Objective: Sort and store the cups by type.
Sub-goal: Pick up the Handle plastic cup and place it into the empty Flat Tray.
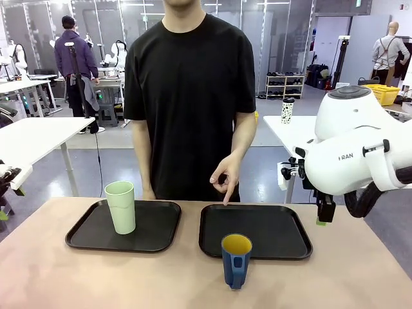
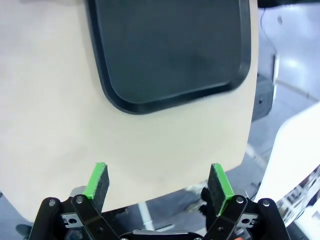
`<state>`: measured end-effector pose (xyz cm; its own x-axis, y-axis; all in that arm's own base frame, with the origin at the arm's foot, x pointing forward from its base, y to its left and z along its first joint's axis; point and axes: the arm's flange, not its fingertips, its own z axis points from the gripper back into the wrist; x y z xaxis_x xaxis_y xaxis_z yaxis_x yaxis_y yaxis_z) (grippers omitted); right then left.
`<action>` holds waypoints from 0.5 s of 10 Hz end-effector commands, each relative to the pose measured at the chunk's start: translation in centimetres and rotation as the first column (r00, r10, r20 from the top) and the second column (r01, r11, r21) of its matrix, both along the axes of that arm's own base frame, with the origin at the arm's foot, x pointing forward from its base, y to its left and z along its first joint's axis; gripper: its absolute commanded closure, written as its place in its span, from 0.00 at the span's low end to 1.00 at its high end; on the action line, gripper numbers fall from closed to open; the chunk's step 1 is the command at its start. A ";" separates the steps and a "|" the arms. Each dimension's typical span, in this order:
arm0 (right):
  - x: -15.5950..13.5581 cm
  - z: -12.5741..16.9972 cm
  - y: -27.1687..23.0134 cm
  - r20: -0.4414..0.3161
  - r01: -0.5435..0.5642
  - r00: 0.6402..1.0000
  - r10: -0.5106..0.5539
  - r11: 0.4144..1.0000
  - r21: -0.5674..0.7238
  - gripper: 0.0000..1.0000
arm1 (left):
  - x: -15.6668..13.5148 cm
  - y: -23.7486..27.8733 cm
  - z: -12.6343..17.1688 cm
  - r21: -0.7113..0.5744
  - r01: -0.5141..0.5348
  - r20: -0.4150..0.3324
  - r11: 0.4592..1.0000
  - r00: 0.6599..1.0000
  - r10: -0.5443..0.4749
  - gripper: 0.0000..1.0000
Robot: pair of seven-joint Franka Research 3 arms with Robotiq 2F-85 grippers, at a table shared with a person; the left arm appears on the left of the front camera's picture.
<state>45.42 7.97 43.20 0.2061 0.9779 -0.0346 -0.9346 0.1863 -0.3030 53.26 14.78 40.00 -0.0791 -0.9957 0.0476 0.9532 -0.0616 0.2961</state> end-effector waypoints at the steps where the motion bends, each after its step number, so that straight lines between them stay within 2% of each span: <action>1: -0.5 -0.3 -1.3 -0.037 -0.080 0.996 0.085 0.990 0.112 0.00 | 0.0 0.2 0.1 -0.017 0.019 0.023 1.000 1.000 -0.019 0.00; 2: -0.3 -0.2 -1.4 -0.080 -0.024 0.996 0.032 0.995 0.102 0.00 | 0.0 0.2 0.1 -0.017 0.019 0.023 1.000 1.000 -0.019 0.00; 3: -0.2 -0.3 -0.2 -0.007 -0.044 0.999 0.044 0.998 0.039 0.00 | 0.0 0.2 0.1 -0.017 0.019 0.023 1.000 1.000 -0.019 0.00; 5: -0.2 -0.3 -0.2 -0.007 -0.044 0.999 0.044 0.998 0.039 0.00 | 0.0 0.2 0.1 -0.017 0.019 0.023 1.000 1.000 -0.019 0.00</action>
<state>45.18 7.60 42.80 0.1485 0.9887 0.0201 -0.9518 0.1484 -0.2685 53.26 14.78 40.00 -0.0791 -0.9957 0.0476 0.9532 -0.0616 0.2961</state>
